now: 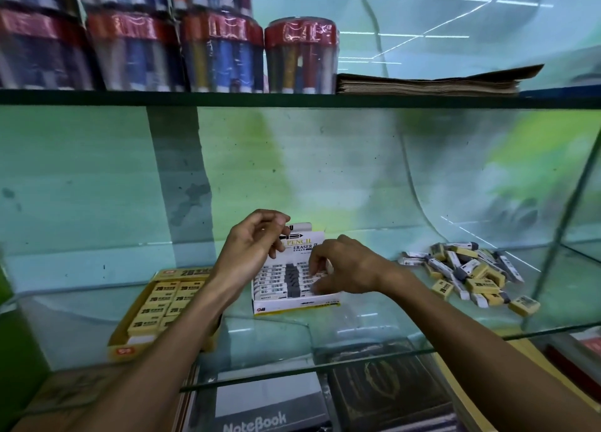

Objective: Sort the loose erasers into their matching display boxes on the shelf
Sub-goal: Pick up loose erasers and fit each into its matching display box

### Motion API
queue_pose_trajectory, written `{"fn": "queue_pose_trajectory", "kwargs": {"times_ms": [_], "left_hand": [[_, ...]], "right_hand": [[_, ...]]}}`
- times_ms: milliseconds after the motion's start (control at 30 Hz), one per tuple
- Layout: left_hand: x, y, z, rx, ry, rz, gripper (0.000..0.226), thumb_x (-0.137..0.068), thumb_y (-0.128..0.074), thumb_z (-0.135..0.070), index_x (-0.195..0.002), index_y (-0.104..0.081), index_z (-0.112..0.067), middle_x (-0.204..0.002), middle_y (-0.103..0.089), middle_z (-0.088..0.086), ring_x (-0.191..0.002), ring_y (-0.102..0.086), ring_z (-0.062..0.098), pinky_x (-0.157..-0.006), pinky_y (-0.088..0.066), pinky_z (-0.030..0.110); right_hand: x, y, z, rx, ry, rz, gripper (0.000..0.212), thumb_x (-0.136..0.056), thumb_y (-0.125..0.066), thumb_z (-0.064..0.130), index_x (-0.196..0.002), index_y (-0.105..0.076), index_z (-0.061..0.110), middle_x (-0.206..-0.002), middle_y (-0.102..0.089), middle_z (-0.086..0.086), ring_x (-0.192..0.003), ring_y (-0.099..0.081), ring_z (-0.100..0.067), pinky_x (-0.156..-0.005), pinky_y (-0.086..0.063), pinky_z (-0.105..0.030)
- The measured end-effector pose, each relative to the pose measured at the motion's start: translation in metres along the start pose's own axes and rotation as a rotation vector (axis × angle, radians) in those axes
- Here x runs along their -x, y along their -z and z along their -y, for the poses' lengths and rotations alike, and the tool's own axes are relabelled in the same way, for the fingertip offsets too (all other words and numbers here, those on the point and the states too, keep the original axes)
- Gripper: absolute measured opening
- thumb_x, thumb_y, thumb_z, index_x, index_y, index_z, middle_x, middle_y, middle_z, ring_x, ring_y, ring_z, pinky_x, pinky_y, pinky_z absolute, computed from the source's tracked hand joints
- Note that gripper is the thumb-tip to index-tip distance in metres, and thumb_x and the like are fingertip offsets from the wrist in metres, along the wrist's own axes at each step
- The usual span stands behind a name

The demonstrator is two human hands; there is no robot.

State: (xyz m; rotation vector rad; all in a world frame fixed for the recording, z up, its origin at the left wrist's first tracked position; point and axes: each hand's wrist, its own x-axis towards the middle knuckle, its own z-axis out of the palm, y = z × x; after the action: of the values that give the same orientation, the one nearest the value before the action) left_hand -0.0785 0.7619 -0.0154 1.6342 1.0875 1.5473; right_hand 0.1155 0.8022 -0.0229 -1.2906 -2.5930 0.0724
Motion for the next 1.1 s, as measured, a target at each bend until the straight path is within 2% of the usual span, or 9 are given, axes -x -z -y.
{"fn": "queue_pose_trajectory", "kwargs": {"times_ms": [167,267,333,400,500,567,867,1000,1100], "left_hand": [[0.001,-0.02,0.001,-0.035,-0.038,0.087,0.014,-0.098,-0.056,-0.021,-0.102,-0.067,-0.015,-0.086,-0.07,-0.001,-0.069,-0.061,0.016,-0.063,-0.049,0.026],[0.001,-0.038,0.003,-0.061,-0.063,0.143,0.011,-0.097,-0.057,-0.016,-0.099,-0.068,-0.017,-0.083,-0.071,-0.001,-0.067,-0.062,0.014,-0.064,-0.048,0.023],[0.0,-0.052,0.004,-0.068,-0.071,0.187,0.012,-0.097,-0.058,-0.013,-0.097,-0.068,-0.018,-0.082,-0.07,-0.004,-0.067,-0.062,0.012,-0.065,-0.046,0.02],[-0.001,-0.067,0.006,-0.081,-0.066,0.235,0.013,-0.096,-0.059,-0.013,-0.096,-0.069,-0.021,-0.081,-0.07,-0.007,-0.068,-0.061,0.011,-0.065,-0.046,0.019],[-0.004,-0.092,0.008,-0.125,-0.055,0.288,0.013,-0.095,-0.06,-0.017,-0.094,-0.069,-0.027,-0.084,-0.071,-0.007,-0.068,-0.062,0.011,-0.064,-0.045,0.02],[-0.005,-0.108,0.009,-0.174,-0.045,0.307,0.01,-0.094,-0.062,-0.02,-0.093,-0.068,-0.028,-0.082,-0.07,-0.008,-0.066,-0.062,0.007,-0.062,-0.044,0.019],[-0.009,-0.151,0.012,-0.242,-0.022,0.302,0.007,-0.093,-0.063,-0.024,-0.094,-0.067,-0.029,-0.077,-0.067,-0.011,-0.065,-0.06,0.0,-0.054,-0.04,0.01],[-0.012,-0.15,0.014,-0.24,0.001,0.293,0.007,-0.094,-0.062,-0.025,-0.095,-0.067,-0.03,-0.088,-0.069,-0.01,-0.068,-0.063,0.001,-0.059,-0.043,0.015],[-0.014,-0.147,0.015,-0.23,0.017,0.287,0.007,-0.094,-0.062,-0.025,-0.095,-0.067,-0.03,-0.083,-0.067,-0.009,-0.063,-0.061,-0.002,-0.061,-0.043,0.017]], "right_hand": [[0.026,0.007,-0.03,-0.144,-0.076,-0.15,0.009,-0.087,-0.067,0.035,-0.089,-0.067,0.026,-0.097,-0.069,0.011,-0.09,-0.058,-0.008,-0.082,-0.049,-0.031],[0.053,0.009,-0.051,-0.203,-0.128,-0.239,0.004,-0.089,-0.066,0.031,-0.088,-0.066,0.027,-0.09,-0.066,0.015,-0.081,-0.055,0.003,-0.071,-0.043,-0.013],[0.073,0.009,-0.067,-0.235,-0.162,-0.28,0.003,-0.09,-0.065,0.027,-0.088,-0.066,0.025,-0.09,-0.065,0.014,-0.081,-0.054,0.008,-0.067,-0.04,-0.009],[0.088,0.007,-0.084,-0.229,-0.205,-0.31,0.002,-0.09,-0.065,0.027,-0.089,-0.065,0.026,-0.091,-0.066,0.011,-0.082,-0.057,0.003,-0.071,-0.043,-0.013],[0.099,0.007,-0.112,-0.13,-0.312,-0.377,0.005,-0.088,-0.066,0.029,-0.092,-0.067,0.027,-0.093,-0.067,0.005,-0.086,-0.061,-0.012,-0.076,-0.05,-0.032],[0.103,0.01,-0.126,-0.028,-0.379,-0.412,0.012,-0.086,-0.067,0.03,-0.098,-0.068,0.025,-0.098,-0.068,0.001,-0.092,-0.061,-0.021,-0.079,-0.047,-0.034],[0.068,0.02,-0.14,0.265,-0.432,-0.304,0.035,-0.09,-0.058,0.049,-0.114,-0.068,0.025,-0.117,-0.068,-0.003,-0.111,-0.055,-0.029,-0.089,-0.041,-0.036],[0.056,0.014,-0.141,0.335,-0.409,-0.237,0.029,-0.092,-0.06,0.042,-0.111,-0.068,0.022,-0.112,-0.068,-0.004,-0.109,-0.055,-0.027,-0.09,-0.041,-0.037],[0.055,0.01,-0.146,0.302,-0.399,-0.235,0.022,-0.092,-0.058,0.035,-0.104,-0.069,0.02,-0.106,-0.068,-0.005,-0.101,-0.057,-0.027,-0.083,-0.043,-0.035]]}}
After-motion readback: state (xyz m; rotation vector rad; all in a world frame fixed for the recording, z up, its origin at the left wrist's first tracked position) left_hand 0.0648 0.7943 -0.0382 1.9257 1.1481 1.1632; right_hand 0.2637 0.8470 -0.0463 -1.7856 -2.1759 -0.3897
